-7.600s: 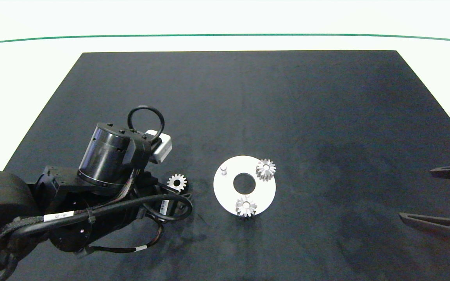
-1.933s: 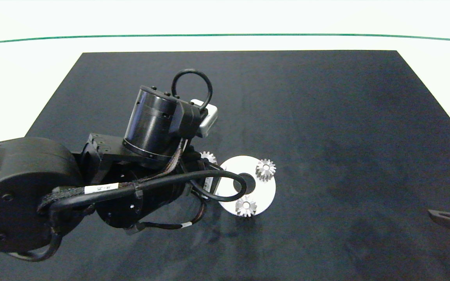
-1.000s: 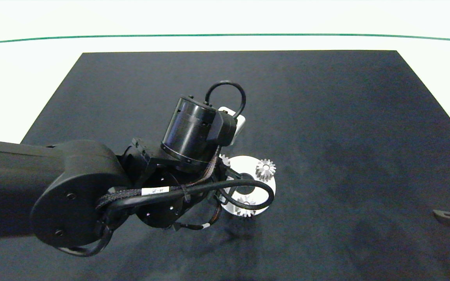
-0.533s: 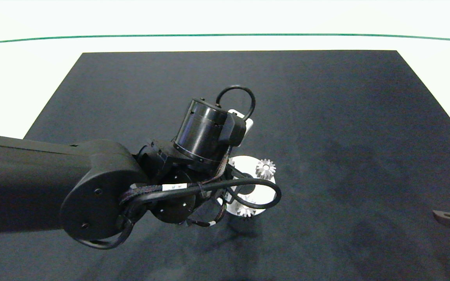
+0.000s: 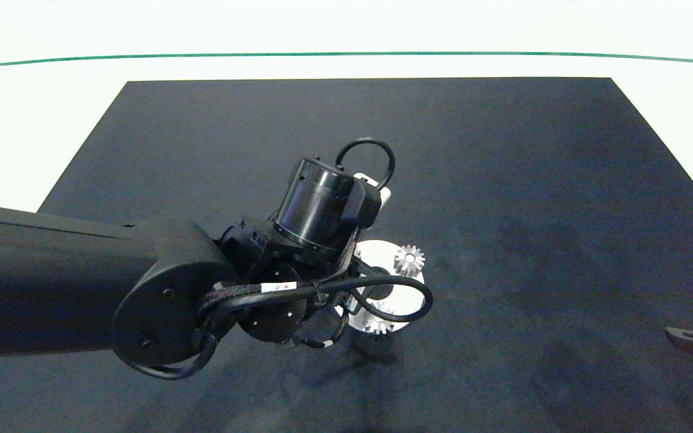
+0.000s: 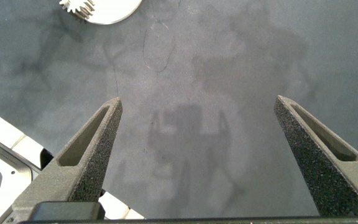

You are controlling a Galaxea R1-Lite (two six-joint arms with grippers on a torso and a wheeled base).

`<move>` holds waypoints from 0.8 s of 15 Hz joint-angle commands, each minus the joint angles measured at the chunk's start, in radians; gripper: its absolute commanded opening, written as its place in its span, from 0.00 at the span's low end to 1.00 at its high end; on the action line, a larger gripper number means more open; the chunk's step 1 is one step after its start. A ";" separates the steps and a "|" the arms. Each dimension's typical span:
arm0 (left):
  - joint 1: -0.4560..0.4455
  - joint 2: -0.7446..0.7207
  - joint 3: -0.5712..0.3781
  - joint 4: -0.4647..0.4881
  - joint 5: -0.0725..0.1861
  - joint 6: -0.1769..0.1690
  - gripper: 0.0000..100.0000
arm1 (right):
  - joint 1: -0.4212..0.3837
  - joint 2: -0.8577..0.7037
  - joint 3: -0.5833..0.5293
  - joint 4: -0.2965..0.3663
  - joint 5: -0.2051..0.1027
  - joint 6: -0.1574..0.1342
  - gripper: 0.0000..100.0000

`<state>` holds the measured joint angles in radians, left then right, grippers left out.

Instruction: Install three planetary gears onto the carrier pins

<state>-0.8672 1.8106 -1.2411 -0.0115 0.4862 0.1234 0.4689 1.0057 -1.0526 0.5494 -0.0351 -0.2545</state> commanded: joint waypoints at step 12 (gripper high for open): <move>0.020 0.016 -0.009 -0.004 0.003 0.009 0.13 | 0.000 0.001 0.000 0.017 0.001 -0.002 1.00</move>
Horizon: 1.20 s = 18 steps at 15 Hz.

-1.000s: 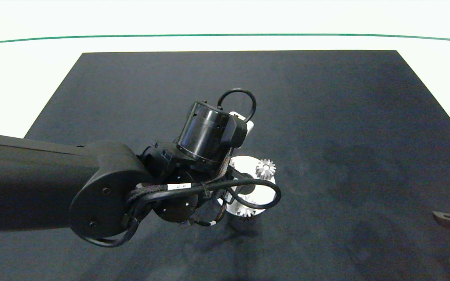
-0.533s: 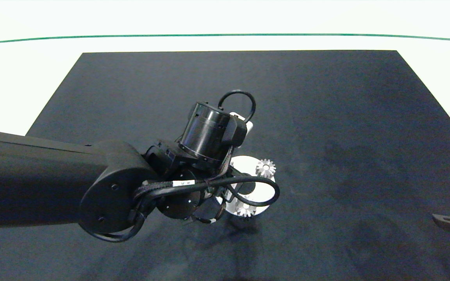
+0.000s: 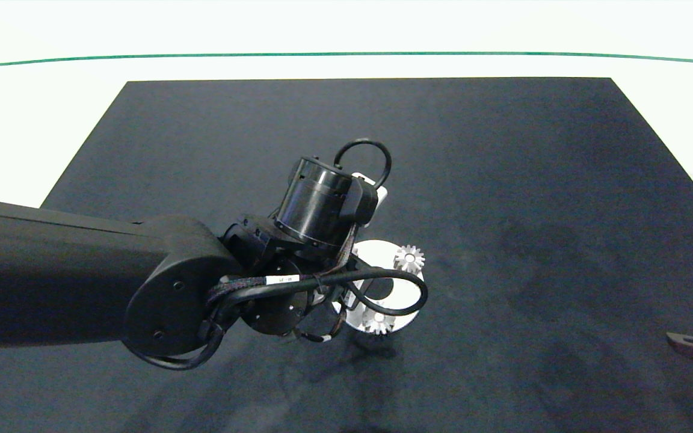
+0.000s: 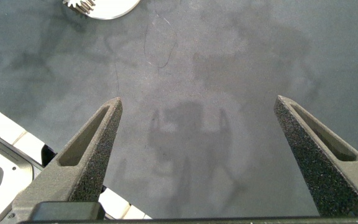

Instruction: Install three planetary gears onto the carrier pins

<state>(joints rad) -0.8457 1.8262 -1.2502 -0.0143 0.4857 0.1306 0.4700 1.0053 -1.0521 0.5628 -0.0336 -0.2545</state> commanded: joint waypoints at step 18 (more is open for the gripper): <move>-0.007 0.018 -0.014 -0.006 0.004 -0.002 1.00 | -0.001 0.001 0.000 0.003 0.000 -0.002 1.00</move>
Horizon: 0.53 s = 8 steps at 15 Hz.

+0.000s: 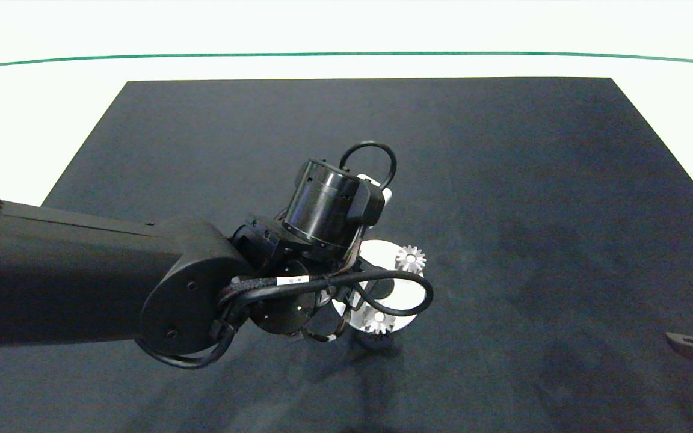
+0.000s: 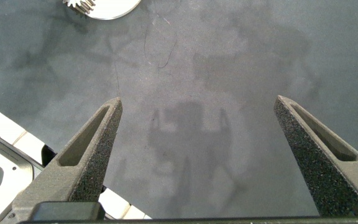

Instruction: Install three planetary gears onto the carrier pins

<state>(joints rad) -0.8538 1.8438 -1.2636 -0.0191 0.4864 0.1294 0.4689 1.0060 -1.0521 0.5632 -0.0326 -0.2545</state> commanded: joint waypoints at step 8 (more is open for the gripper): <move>0.006 -0.106 0.000 0.079 0.003 0.001 1.00 | 0.000 0.000 -0.002 0.001 0.000 -0.002 1.00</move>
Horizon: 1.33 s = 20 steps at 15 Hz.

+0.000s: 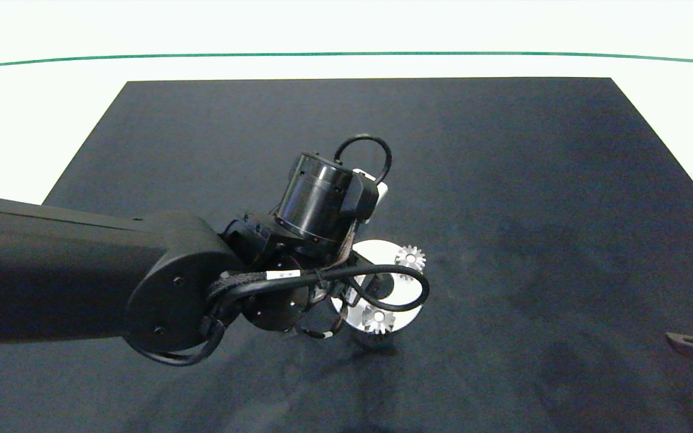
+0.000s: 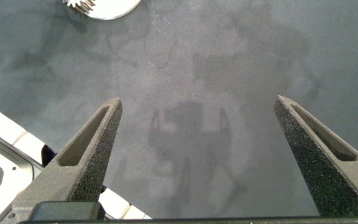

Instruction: Install three planetary gears onto the carrier pins

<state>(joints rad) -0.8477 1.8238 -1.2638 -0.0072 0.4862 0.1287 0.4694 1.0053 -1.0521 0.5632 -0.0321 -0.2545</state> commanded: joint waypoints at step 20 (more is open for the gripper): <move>0.782 -1.614 0.377 0.852 -0.006 -0.009 1.00 | -0.488 -0.689 0.205 0.215 -0.009 0.011 1.00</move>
<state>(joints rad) -0.1557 0.3757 -0.9396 0.8351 0.4823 0.1004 0.0585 0.5234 -0.9538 0.7600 -0.0451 -0.2415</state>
